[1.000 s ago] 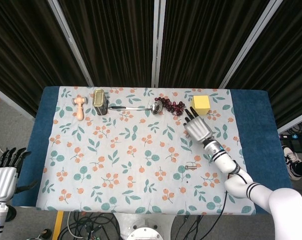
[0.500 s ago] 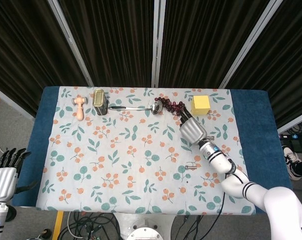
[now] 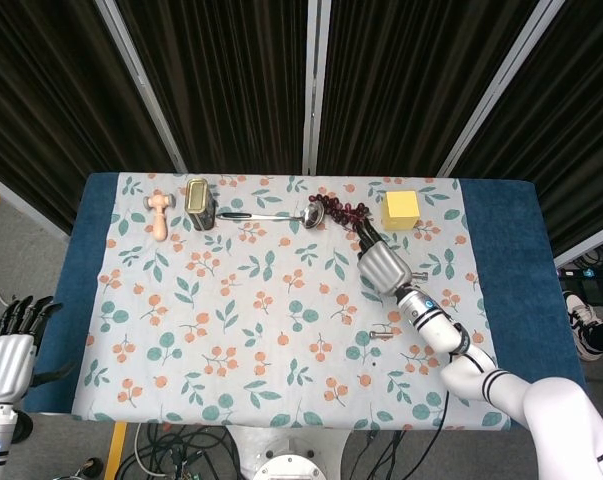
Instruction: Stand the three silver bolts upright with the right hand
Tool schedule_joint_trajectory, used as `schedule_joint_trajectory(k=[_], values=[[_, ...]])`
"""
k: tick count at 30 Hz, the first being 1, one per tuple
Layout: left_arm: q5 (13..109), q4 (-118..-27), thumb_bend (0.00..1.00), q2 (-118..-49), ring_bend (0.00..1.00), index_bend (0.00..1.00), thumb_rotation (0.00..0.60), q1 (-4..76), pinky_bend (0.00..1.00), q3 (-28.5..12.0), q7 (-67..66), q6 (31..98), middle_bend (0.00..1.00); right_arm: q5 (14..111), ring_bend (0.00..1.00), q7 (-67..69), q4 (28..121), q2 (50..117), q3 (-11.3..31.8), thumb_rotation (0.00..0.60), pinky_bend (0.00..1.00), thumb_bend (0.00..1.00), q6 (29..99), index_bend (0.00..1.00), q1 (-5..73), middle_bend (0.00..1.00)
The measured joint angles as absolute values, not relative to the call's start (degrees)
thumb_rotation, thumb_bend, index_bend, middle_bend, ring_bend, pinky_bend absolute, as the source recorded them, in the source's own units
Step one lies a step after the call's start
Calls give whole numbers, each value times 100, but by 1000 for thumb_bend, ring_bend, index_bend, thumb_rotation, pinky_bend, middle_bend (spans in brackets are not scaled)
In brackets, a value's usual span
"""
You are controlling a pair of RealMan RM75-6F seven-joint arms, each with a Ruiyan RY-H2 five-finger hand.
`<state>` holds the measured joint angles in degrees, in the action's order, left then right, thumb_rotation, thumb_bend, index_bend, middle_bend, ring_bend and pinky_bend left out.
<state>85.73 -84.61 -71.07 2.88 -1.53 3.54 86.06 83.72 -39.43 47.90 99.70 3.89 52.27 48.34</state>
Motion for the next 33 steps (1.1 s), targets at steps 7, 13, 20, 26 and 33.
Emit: schedule_joint_trajectory(k=[7, 13, 20, 26, 33], values=[[8578, -8465, 0, -7106, 6, 175, 600, 285, 0, -156, 352, 8618, 114, 8333, 0, -4041, 4871, 9940, 393, 600, 0, 396, 5218, 427, 4802, 298], [8586, -8466, 0, -7098, 7, 175, 600, 284, 0, -158, 357, 8628, 114, 8310, 0, -4045, 5004, 9885, 422, 600, 0, 360, 5310, 366, 4751, 291], [8617, -8488, 0, -7076, 6, 175, 600, 316, 0, -172, 324, 8622, 114, 8154, 0, -3797, 5644, 9587, 638, 600, 0, 235, 5726, 321, 4553, 285], [8658, -8537, 0, -7039, 6, 175, 600, 333, 0, -178, 294, 8645, 114, 7735, 15, -3030, 6589, 9084, 892, 600, 12, 165, 6054, 363, 4144, 318], [8676, -8599, 0, -7032, 6, 175, 600, 346, 0, -166, 206, 8630, 114, 6777, 13, -1646, 7361, 8398, 1059, 600, 0, 153, 5583, 410, 3715, 284]])
